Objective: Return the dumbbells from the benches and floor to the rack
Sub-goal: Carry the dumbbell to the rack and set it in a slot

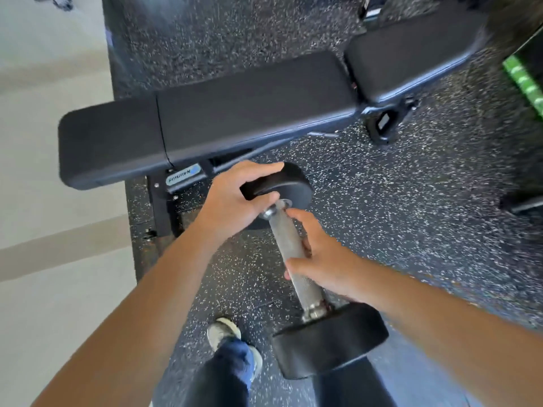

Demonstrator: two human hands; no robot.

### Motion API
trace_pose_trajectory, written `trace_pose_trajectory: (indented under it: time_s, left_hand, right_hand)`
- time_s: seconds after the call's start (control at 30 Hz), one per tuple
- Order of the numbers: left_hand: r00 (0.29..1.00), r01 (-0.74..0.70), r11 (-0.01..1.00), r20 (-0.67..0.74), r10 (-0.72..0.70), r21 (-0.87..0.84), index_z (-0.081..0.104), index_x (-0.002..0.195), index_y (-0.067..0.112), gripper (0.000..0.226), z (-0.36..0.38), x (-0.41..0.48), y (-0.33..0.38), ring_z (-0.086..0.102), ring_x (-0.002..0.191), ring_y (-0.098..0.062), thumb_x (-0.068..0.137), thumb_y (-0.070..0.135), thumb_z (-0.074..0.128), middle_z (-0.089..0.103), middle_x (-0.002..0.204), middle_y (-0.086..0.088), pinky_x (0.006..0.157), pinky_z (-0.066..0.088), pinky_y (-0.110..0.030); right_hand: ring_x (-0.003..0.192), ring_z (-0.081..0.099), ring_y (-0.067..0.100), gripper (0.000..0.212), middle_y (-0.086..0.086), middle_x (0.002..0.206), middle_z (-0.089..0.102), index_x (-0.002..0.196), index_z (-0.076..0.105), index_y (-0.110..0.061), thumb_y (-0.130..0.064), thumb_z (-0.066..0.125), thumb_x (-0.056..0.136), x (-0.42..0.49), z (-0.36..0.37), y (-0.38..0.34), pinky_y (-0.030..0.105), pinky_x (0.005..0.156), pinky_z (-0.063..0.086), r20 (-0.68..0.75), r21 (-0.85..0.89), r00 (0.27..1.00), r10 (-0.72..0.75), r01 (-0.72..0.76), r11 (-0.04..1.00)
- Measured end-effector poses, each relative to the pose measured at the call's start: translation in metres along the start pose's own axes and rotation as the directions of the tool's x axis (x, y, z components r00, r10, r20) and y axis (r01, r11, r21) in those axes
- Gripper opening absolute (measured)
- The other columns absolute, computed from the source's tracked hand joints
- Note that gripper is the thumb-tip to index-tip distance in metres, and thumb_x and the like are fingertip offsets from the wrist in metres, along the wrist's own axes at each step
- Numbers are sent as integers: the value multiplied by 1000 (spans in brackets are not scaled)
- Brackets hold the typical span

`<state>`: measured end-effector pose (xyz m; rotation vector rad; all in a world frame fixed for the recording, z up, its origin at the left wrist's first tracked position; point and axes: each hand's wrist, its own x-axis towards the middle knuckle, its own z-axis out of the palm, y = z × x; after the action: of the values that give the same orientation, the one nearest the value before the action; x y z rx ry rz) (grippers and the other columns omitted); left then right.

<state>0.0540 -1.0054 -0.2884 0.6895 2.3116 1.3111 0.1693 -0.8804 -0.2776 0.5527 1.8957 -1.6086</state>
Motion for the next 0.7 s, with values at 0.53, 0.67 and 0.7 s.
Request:
trace_pose_trajectory:
  time_s: [0.53,0.67,0.7]
  left_hand:
    - [931,-361,928,-102,351,-96,63,110,15,44,16,-11,250,57,95,3,69,4,73,63,101,1,86,43,-13]
    - [895,-443,886,-10,446,-135,64,108,10,42,37,-4,281,56,92,10,68,1,72,61,98,11,83,40,-8]
    - [885,-458,877,14,465,-146,64,107,9,41,42,-2,288,56,92,11,68,1,72,61,97,13,82,40,-7]
  right_hand:
    - [78,56,16,67,2,103,51,131,34,-37,7,50,83,-215,-77,-84,33,76,51,-287,47,939,-190,212,976]
    - [78,54,18,69,6,98,52,123,39,-41,9,55,78,-241,-85,-77,39,78,53,-419,139,894,-159,237,962]
    - [78,54,19,69,8,97,53,121,40,-43,8,57,77,-247,-86,-74,41,79,52,-447,159,883,-146,239,958]
